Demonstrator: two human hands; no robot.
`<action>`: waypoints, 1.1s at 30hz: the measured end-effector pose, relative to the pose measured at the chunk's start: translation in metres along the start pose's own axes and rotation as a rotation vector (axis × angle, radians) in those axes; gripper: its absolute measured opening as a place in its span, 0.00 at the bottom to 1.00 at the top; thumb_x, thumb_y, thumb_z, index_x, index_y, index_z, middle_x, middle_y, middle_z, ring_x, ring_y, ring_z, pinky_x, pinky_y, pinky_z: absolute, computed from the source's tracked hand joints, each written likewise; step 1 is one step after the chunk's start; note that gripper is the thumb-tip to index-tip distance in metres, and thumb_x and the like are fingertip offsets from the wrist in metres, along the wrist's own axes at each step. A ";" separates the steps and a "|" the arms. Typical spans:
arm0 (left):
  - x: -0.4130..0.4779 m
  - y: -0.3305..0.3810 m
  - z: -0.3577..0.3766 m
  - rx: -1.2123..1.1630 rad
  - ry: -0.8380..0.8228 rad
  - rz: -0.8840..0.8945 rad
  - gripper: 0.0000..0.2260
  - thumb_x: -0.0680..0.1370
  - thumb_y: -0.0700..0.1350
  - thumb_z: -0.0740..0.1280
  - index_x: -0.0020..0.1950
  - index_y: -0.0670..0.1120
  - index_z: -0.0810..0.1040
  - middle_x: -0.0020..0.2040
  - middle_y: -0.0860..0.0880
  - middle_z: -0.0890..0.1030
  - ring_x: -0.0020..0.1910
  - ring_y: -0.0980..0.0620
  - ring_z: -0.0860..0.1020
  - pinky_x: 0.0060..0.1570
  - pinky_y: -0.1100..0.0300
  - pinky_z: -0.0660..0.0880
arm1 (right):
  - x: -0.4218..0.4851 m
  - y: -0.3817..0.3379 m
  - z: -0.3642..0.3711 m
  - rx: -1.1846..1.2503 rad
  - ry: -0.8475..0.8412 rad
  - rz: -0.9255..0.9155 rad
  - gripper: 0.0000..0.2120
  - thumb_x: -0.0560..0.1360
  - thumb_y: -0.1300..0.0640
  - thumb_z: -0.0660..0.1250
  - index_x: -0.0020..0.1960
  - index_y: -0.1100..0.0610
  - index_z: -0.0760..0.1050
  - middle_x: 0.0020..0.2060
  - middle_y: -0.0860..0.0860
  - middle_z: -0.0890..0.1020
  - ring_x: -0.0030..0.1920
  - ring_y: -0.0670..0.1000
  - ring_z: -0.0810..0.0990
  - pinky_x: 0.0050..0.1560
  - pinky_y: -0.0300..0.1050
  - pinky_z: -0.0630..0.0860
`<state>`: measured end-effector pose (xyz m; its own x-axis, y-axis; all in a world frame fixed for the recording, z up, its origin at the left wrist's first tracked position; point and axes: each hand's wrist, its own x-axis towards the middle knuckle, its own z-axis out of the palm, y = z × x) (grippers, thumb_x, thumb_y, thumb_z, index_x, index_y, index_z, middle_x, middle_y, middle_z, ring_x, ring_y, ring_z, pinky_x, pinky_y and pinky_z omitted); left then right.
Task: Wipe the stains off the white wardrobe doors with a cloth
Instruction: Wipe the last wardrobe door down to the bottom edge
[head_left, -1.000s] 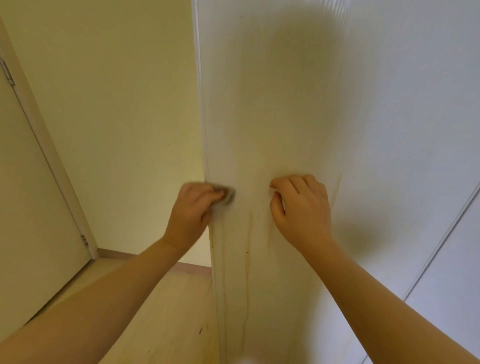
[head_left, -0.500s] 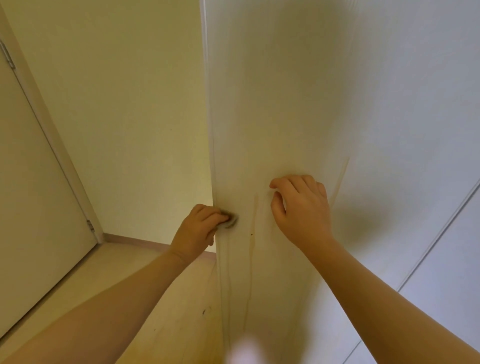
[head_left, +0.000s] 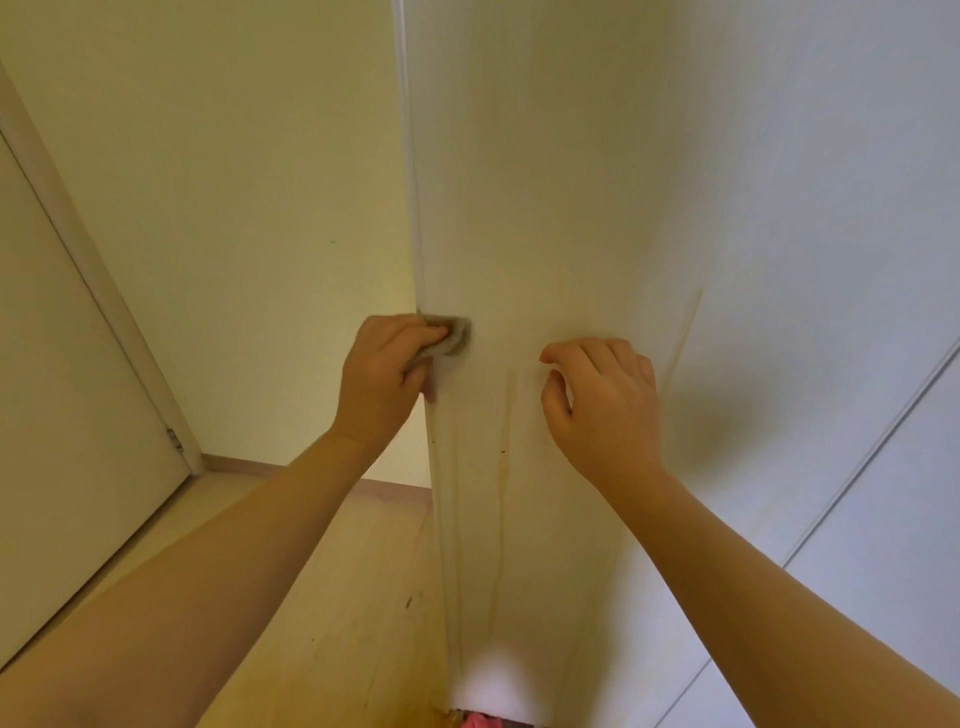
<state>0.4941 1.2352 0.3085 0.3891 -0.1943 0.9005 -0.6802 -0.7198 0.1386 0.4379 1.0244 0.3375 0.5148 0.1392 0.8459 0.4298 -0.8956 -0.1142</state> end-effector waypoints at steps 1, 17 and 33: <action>-0.002 0.003 0.001 -0.008 0.024 -0.015 0.13 0.71 0.34 0.62 0.52 0.38 0.80 0.47 0.41 0.82 0.48 0.46 0.74 0.57 0.70 0.65 | 0.001 -0.001 0.000 0.006 0.006 0.011 0.13 0.70 0.59 0.57 0.44 0.58 0.80 0.38 0.52 0.82 0.42 0.56 0.79 0.43 0.46 0.72; -0.056 0.019 0.009 0.042 -0.221 -0.022 0.12 0.70 0.37 0.60 0.49 0.41 0.80 0.38 0.44 0.82 0.43 0.49 0.72 0.44 0.63 0.68 | -0.011 0.006 0.000 0.006 -0.020 0.066 0.13 0.70 0.59 0.57 0.44 0.57 0.80 0.39 0.50 0.82 0.42 0.55 0.79 0.45 0.46 0.72; 0.010 0.061 0.035 0.060 0.053 0.125 0.11 0.70 0.32 0.62 0.46 0.34 0.82 0.43 0.40 0.82 0.46 0.48 0.72 0.49 0.60 0.69 | -0.022 0.028 -0.017 0.017 -0.006 0.209 0.16 0.70 0.57 0.55 0.50 0.58 0.78 0.40 0.51 0.82 0.44 0.56 0.79 0.48 0.44 0.68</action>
<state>0.4788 1.1661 0.3114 0.2693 -0.2507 0.9298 -0.6822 -0.7311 0.0005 0.4256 0.9892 0.3247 0.5983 -0.0467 0.7999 0.3254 -0.8981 -0.2958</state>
